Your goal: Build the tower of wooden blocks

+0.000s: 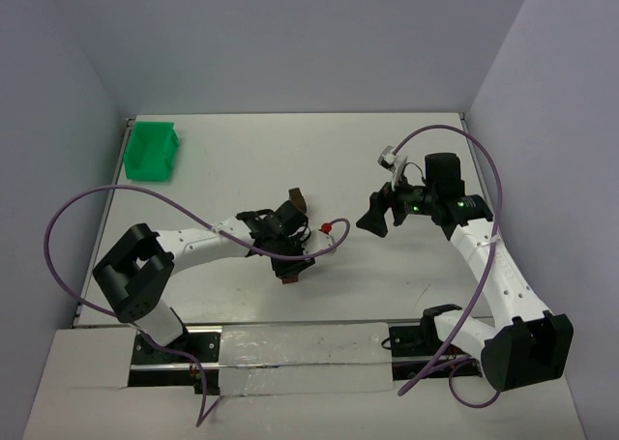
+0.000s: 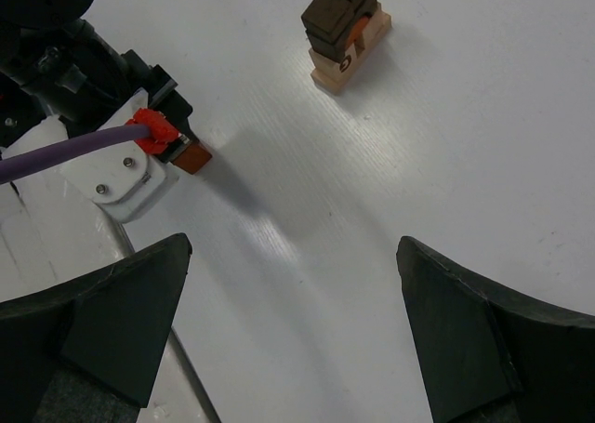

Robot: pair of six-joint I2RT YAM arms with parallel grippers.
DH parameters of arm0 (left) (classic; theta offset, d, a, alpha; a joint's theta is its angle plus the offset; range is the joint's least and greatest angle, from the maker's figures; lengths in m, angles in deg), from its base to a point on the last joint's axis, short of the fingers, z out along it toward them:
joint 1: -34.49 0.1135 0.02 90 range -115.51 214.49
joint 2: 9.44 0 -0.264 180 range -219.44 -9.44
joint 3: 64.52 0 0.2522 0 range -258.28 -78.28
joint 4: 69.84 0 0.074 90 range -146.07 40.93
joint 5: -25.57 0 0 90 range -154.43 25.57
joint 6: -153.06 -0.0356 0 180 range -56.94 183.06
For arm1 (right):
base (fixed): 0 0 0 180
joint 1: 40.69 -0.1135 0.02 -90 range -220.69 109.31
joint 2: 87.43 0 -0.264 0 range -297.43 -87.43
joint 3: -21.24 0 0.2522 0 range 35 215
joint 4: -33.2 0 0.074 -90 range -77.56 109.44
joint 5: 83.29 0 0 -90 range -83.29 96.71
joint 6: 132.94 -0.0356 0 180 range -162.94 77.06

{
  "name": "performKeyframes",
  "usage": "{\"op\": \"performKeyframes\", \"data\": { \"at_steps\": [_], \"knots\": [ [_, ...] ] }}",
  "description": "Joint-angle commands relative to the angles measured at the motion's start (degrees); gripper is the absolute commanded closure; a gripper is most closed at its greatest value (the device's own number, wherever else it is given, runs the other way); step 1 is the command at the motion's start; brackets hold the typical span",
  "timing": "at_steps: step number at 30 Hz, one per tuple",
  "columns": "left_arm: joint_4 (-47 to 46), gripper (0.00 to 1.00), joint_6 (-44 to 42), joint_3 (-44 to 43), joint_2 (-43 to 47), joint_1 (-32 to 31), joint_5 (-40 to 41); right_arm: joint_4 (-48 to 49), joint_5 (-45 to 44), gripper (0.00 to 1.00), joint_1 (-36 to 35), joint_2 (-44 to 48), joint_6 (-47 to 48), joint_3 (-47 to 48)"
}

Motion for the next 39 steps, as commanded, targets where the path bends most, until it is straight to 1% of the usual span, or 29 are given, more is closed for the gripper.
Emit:
{"op": "performKeyframes", "data": {
  "at_steps": [1,3,4,5,7,9,10,11,12,13,14,16,17,18,20,21,22,24,26,28,30,32,34,39],
  "knots": [
    [-2.53,0.85,-0.86,0.12,3.57,-0.21,-4.37,2.69,1.60,0.01,0.43,-0.15,-0.42,0.19],
    [-3.18,0.96,0.01,1.03,6.10,0.14,-5.87,3.63,1.95,0.02,0.38,-0.02,-2.34,0.19],
    [-3.22,0.96,0.19,1.04,7.50,0.22,-6.73,4.04,2.03,0.03,0.38,0.09,-2.53,0.18],
    [-3.76,0.99,2.59,1.11,9.92,1.36,-8.47,5.25,1.96,0.04,0.38,0.42,-5.07,0.11],
    [-5.07,1.00,6.38,0.62,14.05,3.66,-14.37,7.82,1.27,0.06,0.21,1.43,-8.89,-0.24],
    [-6.70,1.00,10.95,-0.88,19.57,7.00,-20.01,11.18,0.08,0.08,0.12,1.45,-15.34,0.30],
    [-7.04,1.00,13.64,-0.96,20.52,9.09,-22.84,11.75,-0.37,0.09,0.10,1.09,-17.42,0.77],
    [-8.39,1.00,21.18,-1.95,21.95,14.86,-27.05,12.68,-1.01,0.10,-0.18,0.44,-21.12,1.77],
    [-10.08,1.00,25.61,-1.83,23.28,17.82,-29.88,13.20,-0.69,0.11,-0.45,-0.32,-23.22,2.38],
    [-13.91,1.00,28.66,-1.35,25.77,19.95,-31.55,14.01,0.07,0.11,-0.62,-0.52,-24.69,2.65],
    [-15.47,1.00,31.67,-0.83,26.76,22.10,-32.82,15.45,0.87,0.12,-0.73,-0.27,-26.43,2.62],
    [-24.67,1.00,42.61,1.36,32.63,28.95,-33.75,22.09,3.91,0.13,-0.86,-0.79,-33.50,2.59],
    [-27.16,1.00,44.78,1.78,35.03,30.08,-33.22,23.89,6.02,0.13,-0.93,-1.60,-35.37,3.19],
    [-31.60,1.00,47.14,1.99,36.32,31.14,-32.45,25.89,7.04,0.13,-1.01,-2.32,-37.77,4.28],
    [-34.60,1.00,51.64,0.87,37.50,32.32,-31.68,30.82,9.18,0.14,-2.31,-4.75,-46.54,7.06],
    [-35.56,1.00,53.02,0.59,37.77,32.64,-31.84,32.48,9.70,0.15,-3.87,-6.20,-48.78,8.35],
    [-36.86,1.00,54.57,0.56,37.98,32.93,-32.19,33.14,9.59,0.16,-5.55,-7.40,-49.99,10.53],
    [-43.12,1.00,60.75,1.63,38.71,34.79,-33.10,33.14,8.89,0.18,-10.02,-10.22,-51.60,14.45],
    [-47.69,1.00,65.18,2.78,39.11,36.17,-34.22,34.30,9.03,0.19,-12.45,-11.99,-53.25,17.48],
    [-54.10,1.00,72.25,3.89,39.09,38.22,-35.50,40.63,10.35,0.21,-14.89,-14.48,-57.40,19.94],
    [-58.12,1.00,76.91,5.12,38.93,39.64,-36.00,44.98,11.40,0.22,-16.16,-16.10,-62.75,21.03],
    [-63.34,1.00,83.16,6.30,38.18,41.38,-36.75,47.90,12.16,0.23,-17.79,-17.71,-64.66,22.87],
    [-66.97,1.00,88.45,7.21,37.48,42.68,-37.01,48.53,12.22,0.23,-19.03,-18.81,-64.65,24.51],
    [-69.93,1.00,90.11,7.89,37.06,43.28,-36.53,46.77,10.97,0.23,-22.00,-21.93,-62.96,27.38]
  ]
}}
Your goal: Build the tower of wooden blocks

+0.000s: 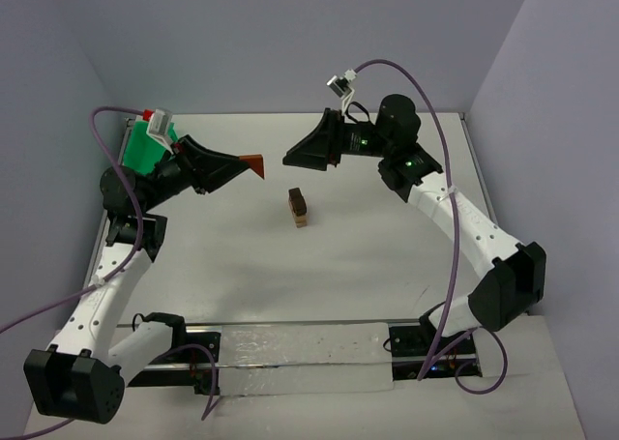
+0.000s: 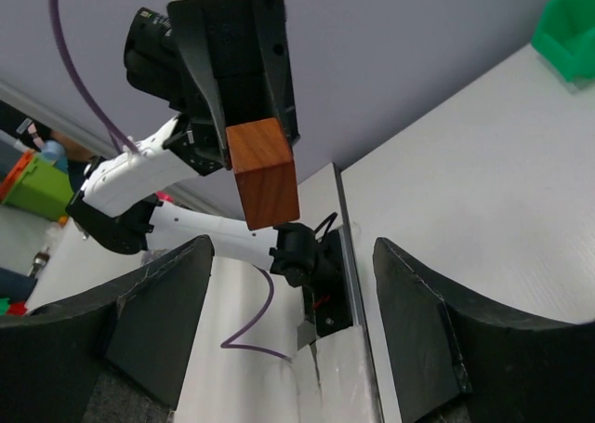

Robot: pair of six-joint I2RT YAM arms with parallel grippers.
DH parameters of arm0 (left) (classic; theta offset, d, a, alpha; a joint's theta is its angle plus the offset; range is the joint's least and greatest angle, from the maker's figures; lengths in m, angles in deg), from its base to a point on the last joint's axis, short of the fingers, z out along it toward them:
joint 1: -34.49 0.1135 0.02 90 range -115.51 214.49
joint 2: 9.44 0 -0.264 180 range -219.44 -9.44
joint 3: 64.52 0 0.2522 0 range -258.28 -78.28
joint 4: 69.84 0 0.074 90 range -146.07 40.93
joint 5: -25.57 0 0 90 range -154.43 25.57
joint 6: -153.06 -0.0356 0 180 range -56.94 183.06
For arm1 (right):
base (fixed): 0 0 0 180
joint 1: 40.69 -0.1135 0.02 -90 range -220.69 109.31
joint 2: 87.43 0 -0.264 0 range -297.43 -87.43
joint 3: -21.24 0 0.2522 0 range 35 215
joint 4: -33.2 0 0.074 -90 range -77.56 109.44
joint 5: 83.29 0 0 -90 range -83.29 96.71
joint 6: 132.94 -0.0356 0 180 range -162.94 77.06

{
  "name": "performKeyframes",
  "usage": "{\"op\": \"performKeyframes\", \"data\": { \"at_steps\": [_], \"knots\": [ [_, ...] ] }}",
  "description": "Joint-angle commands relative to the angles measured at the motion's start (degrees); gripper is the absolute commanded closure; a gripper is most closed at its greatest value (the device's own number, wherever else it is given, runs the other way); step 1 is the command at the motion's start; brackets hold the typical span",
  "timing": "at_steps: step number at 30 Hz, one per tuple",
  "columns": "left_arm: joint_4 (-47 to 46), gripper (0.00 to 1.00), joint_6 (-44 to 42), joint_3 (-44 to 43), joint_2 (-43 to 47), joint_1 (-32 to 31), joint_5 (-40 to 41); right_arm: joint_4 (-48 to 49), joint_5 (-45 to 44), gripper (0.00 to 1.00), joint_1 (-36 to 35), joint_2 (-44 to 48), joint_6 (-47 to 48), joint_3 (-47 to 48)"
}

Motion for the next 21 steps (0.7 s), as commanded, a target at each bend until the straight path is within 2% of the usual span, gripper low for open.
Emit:
{"op": "performKeyframes", "data": {
  "at_steps": [1,13,18,21],
  "knots": [
    [-9.44,1.00,7.11,0.19,-0.03,0.73,-0.99,3.19,0.28,0.23,-2.83,-2.43,-0.81,4.67],
    [-6.73,1.00,4.86,0.78,0.65,0.97,-1.73,10.25,1.40,0.25,-6.09,-7.48,-7.98,7.04],
    [-7.03,1.00,4.95,1.33,0.94,1.02,-2.06,19.10,3.72,0.28,-6.18,-7.24,-13.36,5.36],
    [-7.56,1.00,5.58,1.53,0.87,1.30,-2.07,28.43,5.46,0.30,-6.09,-7.15,-18.20,2.81]
  ]
}}
